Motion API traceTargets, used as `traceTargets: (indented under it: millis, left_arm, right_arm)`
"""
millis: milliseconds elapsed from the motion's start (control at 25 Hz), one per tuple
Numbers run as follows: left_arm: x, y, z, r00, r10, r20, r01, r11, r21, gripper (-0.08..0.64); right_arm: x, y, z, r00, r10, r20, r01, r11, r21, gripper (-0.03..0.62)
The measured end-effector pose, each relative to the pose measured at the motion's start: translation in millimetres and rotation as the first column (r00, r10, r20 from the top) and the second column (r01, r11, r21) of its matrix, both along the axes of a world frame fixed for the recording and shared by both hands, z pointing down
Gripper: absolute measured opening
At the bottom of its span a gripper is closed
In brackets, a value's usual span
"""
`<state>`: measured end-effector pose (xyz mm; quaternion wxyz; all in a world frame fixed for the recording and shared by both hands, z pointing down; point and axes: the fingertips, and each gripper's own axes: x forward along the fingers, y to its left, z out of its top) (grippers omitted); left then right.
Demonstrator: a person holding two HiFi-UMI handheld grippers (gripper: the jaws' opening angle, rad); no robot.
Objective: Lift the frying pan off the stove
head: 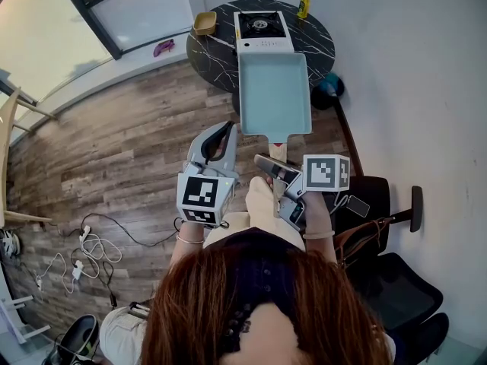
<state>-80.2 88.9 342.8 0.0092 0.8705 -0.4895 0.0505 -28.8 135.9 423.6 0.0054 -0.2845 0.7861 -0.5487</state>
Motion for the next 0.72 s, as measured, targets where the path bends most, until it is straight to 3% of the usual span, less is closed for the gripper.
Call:
traceTargets:
  millis: [520, 720]
  left_arm:
    - [0.0, 13.6, 0.4, 1.000, 0.000, -0.003, 0.000, 1.000, 0.005, 0.014]
    - [5.6, 56.7, 2.0, 1.000, -0.003, 0.000, 0.003, 1.000, 0.020, 0.014]
  right_arm:
    - [-2.2, 12.6, 1.9, 1.000, -0.006, -0.005, 0.006, 1.000, 0.003, 0.087]
    - [1.8, 55.9, 6.6, 1.000, -0.015, -0.004, 0.015, 1.000, 0.014, 0.087]
